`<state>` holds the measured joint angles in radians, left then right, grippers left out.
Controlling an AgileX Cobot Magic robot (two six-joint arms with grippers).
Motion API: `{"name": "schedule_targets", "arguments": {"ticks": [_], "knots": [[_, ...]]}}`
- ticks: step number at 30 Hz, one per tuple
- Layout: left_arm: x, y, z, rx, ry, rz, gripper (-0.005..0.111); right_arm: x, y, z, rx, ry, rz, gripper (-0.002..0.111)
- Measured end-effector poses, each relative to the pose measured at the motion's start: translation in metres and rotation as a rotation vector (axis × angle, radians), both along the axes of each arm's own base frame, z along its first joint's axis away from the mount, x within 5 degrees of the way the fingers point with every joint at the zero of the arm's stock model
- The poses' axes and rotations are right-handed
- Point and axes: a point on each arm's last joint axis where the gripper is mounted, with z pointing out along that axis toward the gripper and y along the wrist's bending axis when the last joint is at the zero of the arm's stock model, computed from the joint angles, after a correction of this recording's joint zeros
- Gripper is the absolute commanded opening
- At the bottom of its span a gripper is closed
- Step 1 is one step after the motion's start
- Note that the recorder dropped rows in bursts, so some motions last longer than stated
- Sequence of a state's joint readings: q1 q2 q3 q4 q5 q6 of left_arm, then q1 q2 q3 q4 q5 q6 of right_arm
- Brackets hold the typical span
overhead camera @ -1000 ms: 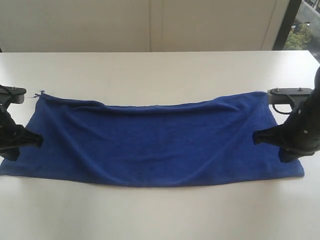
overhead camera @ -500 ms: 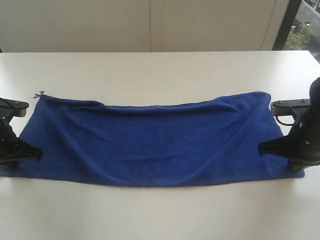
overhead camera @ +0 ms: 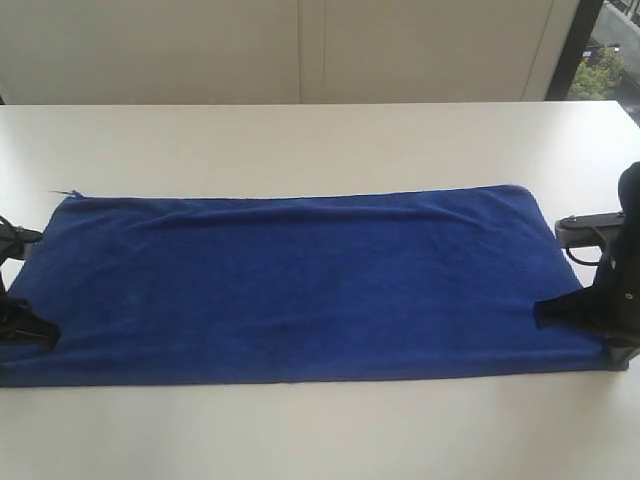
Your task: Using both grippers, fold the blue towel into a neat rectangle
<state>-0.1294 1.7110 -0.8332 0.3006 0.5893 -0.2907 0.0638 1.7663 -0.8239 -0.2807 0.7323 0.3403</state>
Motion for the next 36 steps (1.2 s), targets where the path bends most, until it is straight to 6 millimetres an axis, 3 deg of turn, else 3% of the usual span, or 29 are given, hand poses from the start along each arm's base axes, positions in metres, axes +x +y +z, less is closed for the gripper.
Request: {"name": "schedule_targets", "arguments": {"ticks": [17,21,24,26,30,36], "knots": [[-0.003,0.001,0.005,0.004,0.013,0.005,0.000,-0.009,-0.002,0.004,-0.022,0.046,-0.011,0.000],[-0.002,0.001,0.031,-0.004,-0.072,-0.003,0.000,-0.014,-0.003,0.027,-0.020,-0.021,-0.018,0.000],[-0.004,0.001,0.054,-0.018,-0.170,-0.009,0.000,-0.015,-0.002,0.056,0.000,-0.175,-0.009,0.000],[-0.003,0.000,0.055,-0.026,-0.200,-0.014,0.000,-0.012,-0.001,0.063,0.014,-0.245,0.000,0.000],[-0.002,-0.001,0.047,-0.045,-0.224,-0.019,0.000,-0.012,0.000,0.056,0.026,-0.263,0.012,0.000],[0.002,-0.004,0.029,-0.062,-0.208,-0.018,0.000,-0.007,0.003,0.023,0.047,-0.173,-0.002,0.000]]}}
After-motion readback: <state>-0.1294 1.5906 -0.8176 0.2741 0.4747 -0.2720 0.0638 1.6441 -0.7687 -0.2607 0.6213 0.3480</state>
